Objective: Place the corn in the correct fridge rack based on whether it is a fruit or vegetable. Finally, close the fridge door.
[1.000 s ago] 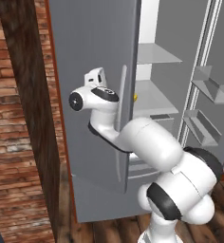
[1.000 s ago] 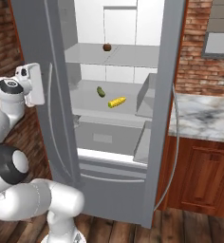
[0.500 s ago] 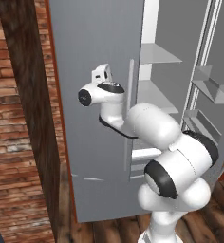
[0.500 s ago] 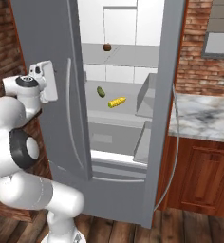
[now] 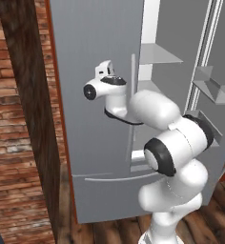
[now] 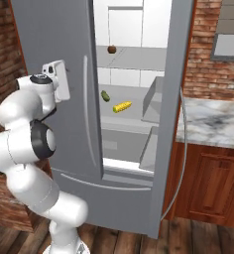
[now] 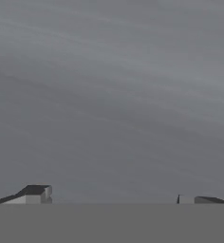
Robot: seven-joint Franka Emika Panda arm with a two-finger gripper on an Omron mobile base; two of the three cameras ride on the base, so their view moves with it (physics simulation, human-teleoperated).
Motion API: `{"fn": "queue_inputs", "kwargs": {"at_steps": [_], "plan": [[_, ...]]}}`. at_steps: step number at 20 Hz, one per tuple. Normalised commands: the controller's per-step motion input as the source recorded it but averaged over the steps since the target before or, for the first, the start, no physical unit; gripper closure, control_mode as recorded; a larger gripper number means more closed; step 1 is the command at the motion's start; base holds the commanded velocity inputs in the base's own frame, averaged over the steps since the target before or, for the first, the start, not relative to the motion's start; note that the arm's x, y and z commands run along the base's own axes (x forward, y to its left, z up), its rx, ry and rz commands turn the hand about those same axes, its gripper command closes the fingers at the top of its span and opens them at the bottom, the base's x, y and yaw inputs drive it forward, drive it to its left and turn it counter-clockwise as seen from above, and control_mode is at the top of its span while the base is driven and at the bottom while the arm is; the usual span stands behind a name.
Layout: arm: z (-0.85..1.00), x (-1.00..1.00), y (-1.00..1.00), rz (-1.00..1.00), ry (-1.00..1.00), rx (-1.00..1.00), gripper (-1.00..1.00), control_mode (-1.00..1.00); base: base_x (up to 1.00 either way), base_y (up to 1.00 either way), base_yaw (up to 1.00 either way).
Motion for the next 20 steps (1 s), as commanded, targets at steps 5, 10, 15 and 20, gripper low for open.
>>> {"fn": "queue_inputs", "kwargs": {"at_steps": [5, 10, 15, 20], "plan": [[-0.13, 0.48, -0.17, 0.00, 0.00, -0.01, -1.00, -1.00, 0.00, 0.00, 0.00], [-0.25, 0.36, -0.14, 0.00, 0.00, -0.01, -1.00, -1.00, 0.00, 0.00, 0.00], [-0.24, -0.38, -0.06, -0.01, -0.01, 0.00, -1.00, -1.00, 0.00, 0.00, 0.00], [-0.03, -1.00, 0.06, -0.06, -0.09, 0.01, -1.00, -1.00, 0.00, 0.00, 0.00]]}}
